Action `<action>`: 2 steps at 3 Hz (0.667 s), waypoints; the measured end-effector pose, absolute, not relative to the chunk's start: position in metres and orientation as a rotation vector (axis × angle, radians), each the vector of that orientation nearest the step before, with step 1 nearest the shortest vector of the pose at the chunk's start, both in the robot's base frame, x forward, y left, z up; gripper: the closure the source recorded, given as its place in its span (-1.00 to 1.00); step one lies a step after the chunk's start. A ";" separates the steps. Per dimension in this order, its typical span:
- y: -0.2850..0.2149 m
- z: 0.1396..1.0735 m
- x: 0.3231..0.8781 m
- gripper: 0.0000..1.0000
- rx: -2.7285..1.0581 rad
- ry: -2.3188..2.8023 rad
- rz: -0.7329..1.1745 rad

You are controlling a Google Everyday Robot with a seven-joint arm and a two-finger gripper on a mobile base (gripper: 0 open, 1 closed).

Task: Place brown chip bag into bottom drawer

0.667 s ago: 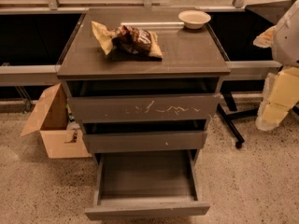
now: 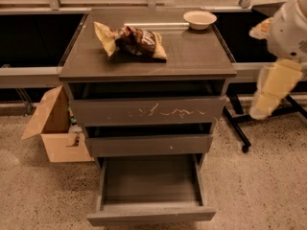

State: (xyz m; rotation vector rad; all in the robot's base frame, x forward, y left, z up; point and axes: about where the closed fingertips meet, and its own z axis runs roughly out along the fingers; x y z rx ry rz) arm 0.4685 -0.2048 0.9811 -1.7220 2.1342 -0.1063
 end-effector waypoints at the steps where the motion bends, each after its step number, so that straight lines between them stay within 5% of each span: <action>1: -0.184 0.982 0.518 -1.00 -1.723 1.988 -0.093; 2: -0.164 0.981 0.554 -1.00 -1.714 1.882 -0.047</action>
Offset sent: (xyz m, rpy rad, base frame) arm 0.1279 0.0607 0.0000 0.2242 -0.2023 0.1867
